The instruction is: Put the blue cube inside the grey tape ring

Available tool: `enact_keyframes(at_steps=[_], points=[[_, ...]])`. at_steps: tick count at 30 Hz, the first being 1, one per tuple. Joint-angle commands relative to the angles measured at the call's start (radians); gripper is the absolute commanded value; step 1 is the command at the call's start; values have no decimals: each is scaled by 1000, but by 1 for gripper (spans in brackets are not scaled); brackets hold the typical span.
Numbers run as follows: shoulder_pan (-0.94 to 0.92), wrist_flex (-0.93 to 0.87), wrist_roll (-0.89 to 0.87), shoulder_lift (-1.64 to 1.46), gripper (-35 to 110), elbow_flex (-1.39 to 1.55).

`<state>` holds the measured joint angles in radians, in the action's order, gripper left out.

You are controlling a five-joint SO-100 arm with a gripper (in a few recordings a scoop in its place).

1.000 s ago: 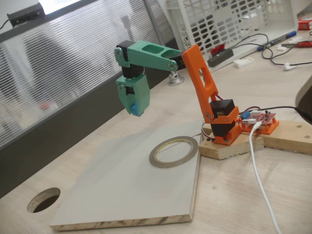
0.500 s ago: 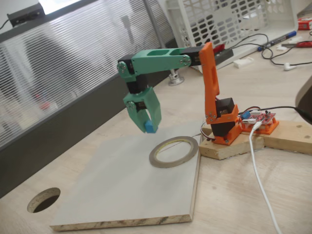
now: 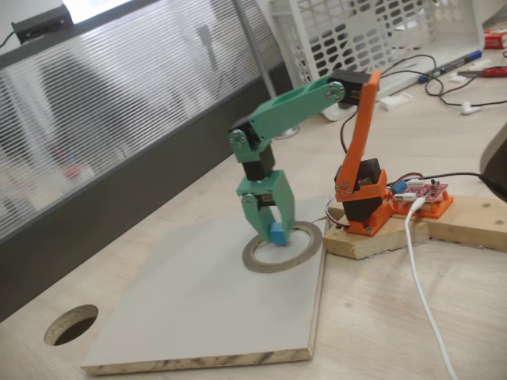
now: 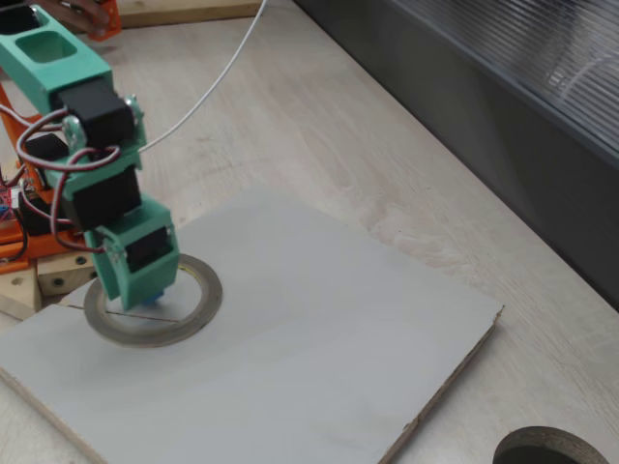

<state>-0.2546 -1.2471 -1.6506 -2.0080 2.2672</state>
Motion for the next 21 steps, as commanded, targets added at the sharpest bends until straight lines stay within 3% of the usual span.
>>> enact_keyframes(at_steps=[1,21], points=[[14,20,-18,-69,8,48],[38,18,-15,-69,8,40]])
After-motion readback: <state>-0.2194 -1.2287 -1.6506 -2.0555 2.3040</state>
